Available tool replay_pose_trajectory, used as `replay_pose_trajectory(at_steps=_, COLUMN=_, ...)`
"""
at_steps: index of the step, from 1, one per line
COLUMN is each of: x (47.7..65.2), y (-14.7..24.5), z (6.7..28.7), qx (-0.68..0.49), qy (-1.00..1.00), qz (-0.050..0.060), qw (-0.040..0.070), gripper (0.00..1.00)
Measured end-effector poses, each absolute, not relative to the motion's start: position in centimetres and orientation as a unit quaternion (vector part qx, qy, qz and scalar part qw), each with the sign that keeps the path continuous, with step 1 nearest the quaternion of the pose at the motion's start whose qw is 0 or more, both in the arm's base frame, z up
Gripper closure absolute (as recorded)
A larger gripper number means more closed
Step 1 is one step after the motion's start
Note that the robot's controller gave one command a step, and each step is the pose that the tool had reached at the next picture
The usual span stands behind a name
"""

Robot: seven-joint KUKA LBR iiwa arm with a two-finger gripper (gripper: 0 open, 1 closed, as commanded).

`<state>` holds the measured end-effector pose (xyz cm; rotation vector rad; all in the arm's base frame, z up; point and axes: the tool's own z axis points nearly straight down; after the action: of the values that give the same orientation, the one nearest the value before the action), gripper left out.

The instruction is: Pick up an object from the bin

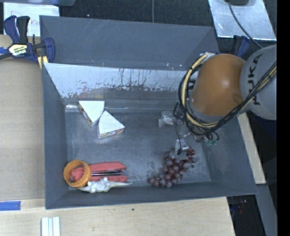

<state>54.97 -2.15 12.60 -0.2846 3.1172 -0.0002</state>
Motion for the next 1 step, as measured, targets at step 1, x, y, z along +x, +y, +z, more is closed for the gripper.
replay_pose_trajectory(at_steps=1, x=53.02, y=-6.61, z=10.93, qx=-0.255, qy=0.967, qz=0.000, qw=0.006, gripper=0.00)
